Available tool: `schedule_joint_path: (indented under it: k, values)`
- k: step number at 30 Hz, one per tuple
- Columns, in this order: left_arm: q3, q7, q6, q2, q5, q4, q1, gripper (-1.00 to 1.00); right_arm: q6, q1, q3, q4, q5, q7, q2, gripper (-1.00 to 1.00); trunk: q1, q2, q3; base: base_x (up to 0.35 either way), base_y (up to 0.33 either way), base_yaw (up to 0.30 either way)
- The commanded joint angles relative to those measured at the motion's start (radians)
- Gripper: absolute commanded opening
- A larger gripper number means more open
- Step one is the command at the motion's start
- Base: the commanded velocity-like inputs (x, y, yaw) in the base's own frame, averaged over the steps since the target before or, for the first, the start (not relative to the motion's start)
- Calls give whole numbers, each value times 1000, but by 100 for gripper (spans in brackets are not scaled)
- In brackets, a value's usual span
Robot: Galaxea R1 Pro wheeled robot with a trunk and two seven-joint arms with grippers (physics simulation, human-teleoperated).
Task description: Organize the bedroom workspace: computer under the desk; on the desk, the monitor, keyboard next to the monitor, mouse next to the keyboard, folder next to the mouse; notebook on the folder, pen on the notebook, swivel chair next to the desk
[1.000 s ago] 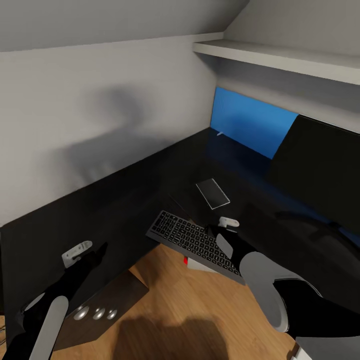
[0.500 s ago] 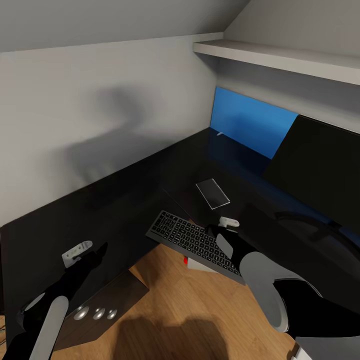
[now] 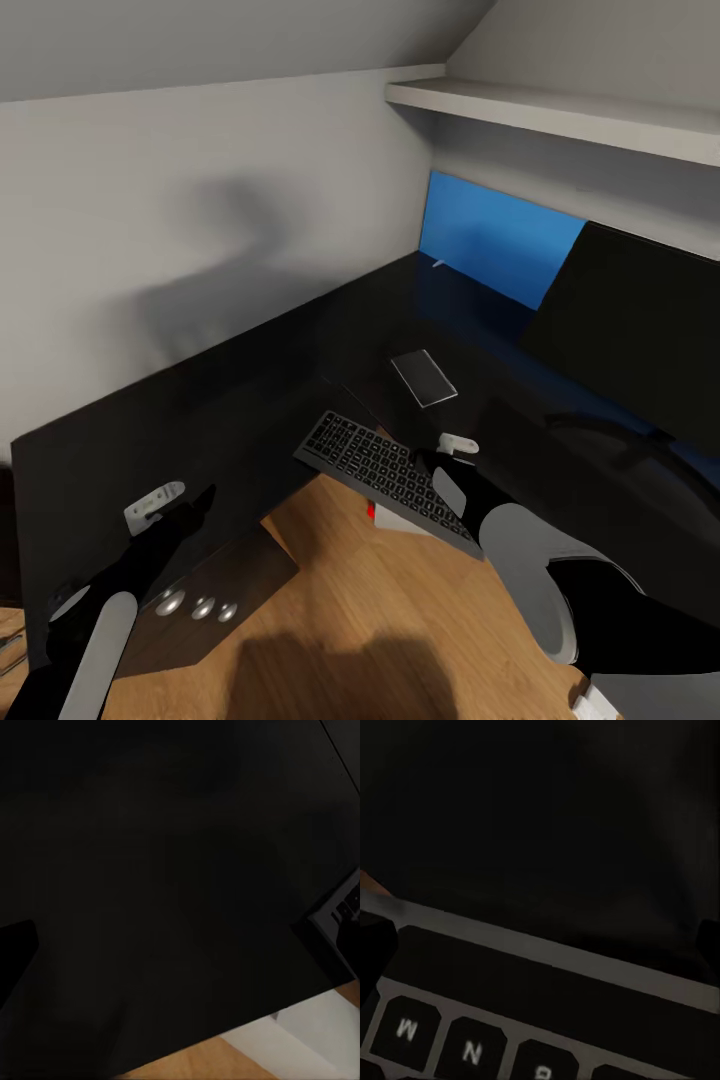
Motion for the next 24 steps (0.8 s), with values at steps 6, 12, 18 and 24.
schedule_joint_path:
  k: [6,12,18,24]
  values:
    - [0,8,5,0,11,-2,-1,100,5,0,-1,-2,-4,-4,0,100,0,-2,-2,-9,0,0]
    - [0,8,5,0,10,-2,-1,100,7,0,0,-3,-4,-4,0,100,0,-2,-2,0,0,0]
    - [0,8,5,0,10,-2,-1,100,7,0,1,-3,-4,-4,0,100,0,-2,-2,0,0,0]
    - [-2,8,5,0,10,-2,-1,100,7,0,0,-3,-4,-4,0,100,0,-2,-2,-85,0,0]
